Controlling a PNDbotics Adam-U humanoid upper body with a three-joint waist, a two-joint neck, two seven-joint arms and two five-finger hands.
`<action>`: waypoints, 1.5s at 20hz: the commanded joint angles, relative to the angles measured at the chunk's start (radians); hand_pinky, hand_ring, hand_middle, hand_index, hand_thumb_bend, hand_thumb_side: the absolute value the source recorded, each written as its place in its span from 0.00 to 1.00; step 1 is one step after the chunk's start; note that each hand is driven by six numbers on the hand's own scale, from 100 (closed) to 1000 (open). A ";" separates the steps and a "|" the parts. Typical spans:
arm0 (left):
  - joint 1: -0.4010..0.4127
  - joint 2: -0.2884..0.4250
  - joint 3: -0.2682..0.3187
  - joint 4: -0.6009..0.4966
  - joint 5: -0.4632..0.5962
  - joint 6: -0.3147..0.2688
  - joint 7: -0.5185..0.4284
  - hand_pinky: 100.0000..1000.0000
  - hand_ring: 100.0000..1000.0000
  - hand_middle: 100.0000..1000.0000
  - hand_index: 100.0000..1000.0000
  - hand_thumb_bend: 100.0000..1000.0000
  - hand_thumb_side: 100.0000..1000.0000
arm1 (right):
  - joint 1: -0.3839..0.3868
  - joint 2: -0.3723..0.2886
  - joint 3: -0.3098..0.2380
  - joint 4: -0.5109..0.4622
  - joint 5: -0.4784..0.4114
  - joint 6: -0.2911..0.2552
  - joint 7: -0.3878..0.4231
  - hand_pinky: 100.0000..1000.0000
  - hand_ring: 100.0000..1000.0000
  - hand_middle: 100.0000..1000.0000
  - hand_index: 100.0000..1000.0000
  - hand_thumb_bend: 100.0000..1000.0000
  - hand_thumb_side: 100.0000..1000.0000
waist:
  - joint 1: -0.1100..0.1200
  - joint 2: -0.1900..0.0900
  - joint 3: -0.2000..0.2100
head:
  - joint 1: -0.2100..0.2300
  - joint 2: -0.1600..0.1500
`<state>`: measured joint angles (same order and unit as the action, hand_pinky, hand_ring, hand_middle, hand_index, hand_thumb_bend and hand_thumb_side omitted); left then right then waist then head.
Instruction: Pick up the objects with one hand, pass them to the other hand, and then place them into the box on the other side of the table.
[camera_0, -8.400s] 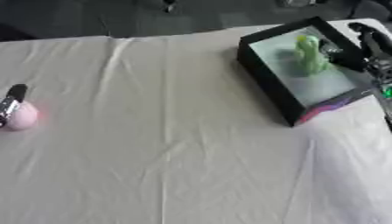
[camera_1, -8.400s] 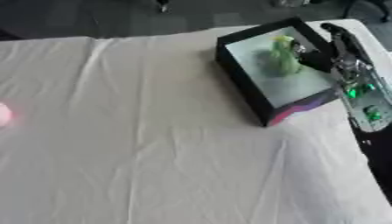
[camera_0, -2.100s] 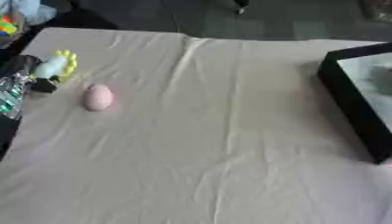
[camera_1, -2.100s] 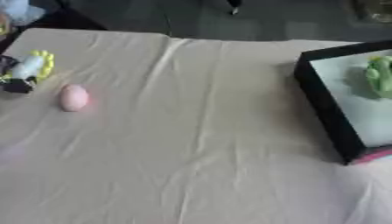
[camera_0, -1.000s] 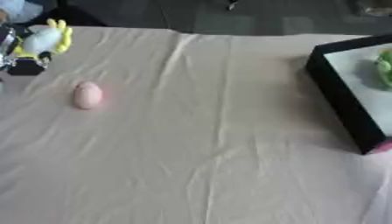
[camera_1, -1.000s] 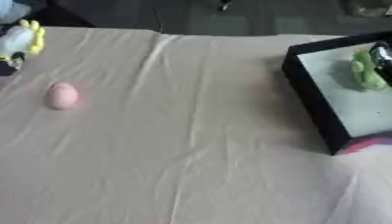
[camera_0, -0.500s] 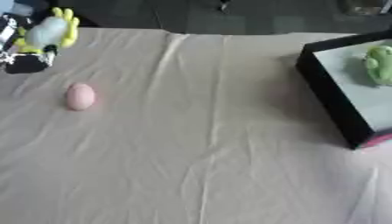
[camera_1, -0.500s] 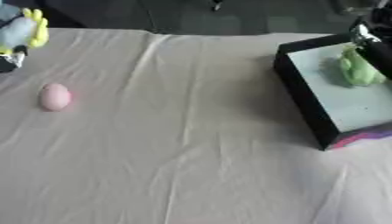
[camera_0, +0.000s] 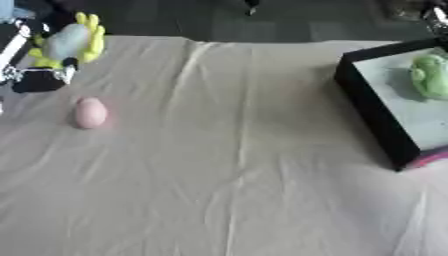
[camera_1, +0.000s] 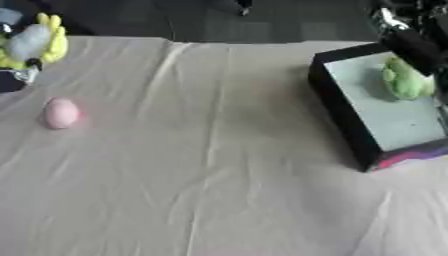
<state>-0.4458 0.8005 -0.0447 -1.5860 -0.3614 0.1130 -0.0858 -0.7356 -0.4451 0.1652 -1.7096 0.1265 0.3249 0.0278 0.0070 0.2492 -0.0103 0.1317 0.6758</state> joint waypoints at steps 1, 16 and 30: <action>-0.009 0.006 -0.012 -0.054 -0.007 -0.010 -0.003 0.71 0.59 0.47 0.34 0.00 0.02 | -0.025 -0.011 0.029 -0.060 -0.014 -0.005 0.047 1.00 0.94 0.90 0.93 0.00 0.61 | -0.011 -0.042 0.002 | -0.007 0.000; -0.013 -0.090 -0.079 -0.160 -0.108 -0.049 0.038 0.70 0.58 0.47 0.35 0.00 0.00 | -0.092 0.081 0.154 -0.115 -0.019 0.025 0.200 1.00 0.94 0.90 0.93 0.00 0.64 | -0.022 -0.047 0.005 | -0.029 0.004; -0.036 -0.155 -0.125 -0.157 -0.112 -0.079 0.029 0.71 0.57 0.47 0.35 0.00 0.02 | -0.155 0.160 0.234 -0.051 0.053 0.027 0.302 0.99 0.95 0.91 0.94 0.00 0.66 | -0.022 -0.051 -0.001 | -0.043 0.018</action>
<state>-0.4636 0.6319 -0.1700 -1.7279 -0.4721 0.0406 -0.0544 -0.8690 -0.2854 0.3972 -1.7574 0.1634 0.3551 0.3152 -0.0059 0.2366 -0.0117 0.0898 0.6894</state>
